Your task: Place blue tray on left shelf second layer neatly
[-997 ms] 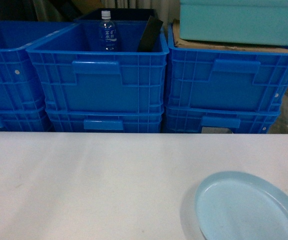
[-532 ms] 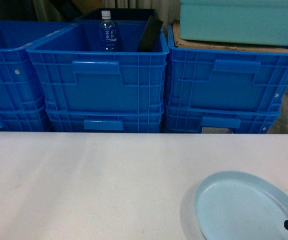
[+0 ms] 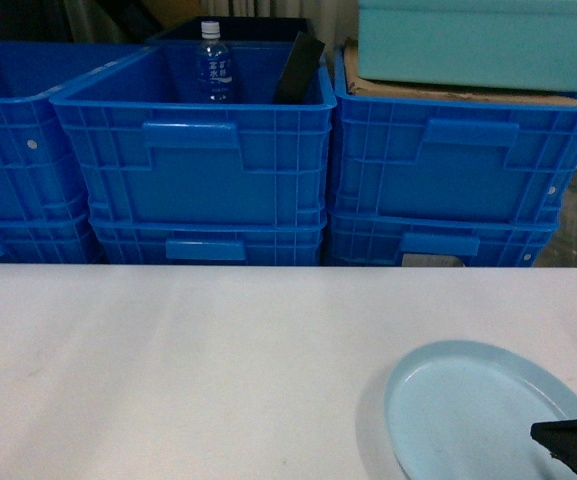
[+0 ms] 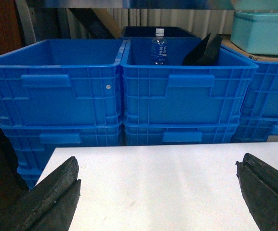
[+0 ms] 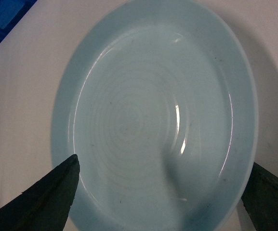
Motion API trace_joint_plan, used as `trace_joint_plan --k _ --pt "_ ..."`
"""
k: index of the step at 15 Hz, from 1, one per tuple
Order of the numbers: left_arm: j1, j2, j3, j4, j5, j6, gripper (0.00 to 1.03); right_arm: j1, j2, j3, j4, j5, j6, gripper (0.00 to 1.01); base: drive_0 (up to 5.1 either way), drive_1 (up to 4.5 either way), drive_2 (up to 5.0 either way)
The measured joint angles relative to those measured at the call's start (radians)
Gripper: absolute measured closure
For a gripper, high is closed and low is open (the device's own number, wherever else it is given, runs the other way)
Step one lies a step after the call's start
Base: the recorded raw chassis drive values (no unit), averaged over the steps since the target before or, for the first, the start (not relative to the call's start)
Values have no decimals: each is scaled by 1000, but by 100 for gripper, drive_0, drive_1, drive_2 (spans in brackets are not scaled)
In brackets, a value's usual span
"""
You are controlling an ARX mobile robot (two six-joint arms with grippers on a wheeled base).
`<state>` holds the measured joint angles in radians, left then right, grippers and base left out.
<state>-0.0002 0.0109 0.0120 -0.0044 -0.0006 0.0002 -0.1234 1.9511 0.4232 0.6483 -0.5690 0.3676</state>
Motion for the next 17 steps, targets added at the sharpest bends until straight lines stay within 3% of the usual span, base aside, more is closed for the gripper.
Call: trace_joint_plan --k 1,2,5,7,8,9,10,11,14,16,17 --pt "0 0 0 0 0 0 5 6 12 3 11 9 15 3 0 0 0" --pt "0 0 0 0 0 0 5 14 20 3 20 29 26 10 0 0 0" --pt "0 0 0 0 0 0 5 -3 60 -6 58 66 18 43 0 0 0" --pt "0 0 0 0 0 0 5 -56 108 -9 91 45 -5 64 0 0 0" --pt "0 0 0 0 0 0 5 -98 143 -9 114 16 -29 75 0 0 0" --pt "0 0 0 0 0 0 5 -151 187 -8 139 -21 -90 88 0 0 0" --pt "0 0 0 0 0 0 5 -183 209 -8 160 -29 -137 98 0 0 0" --pt "0 0 0 0 -2 0 5 -214 223 -8 166 -45 -178 99 0 0 0" --pt "0 0 0 0 0 0 5 -257 220 -5 145 -80 -237 99 0 0 0" --pt "0 0 0 0 0 0 5 -230 124 -2 43 -65 -182 99 0 0 0" --pt "0 0 0 0 -1 0 5 -195 63 -8 -10 -21 -156 99 0 0 0"
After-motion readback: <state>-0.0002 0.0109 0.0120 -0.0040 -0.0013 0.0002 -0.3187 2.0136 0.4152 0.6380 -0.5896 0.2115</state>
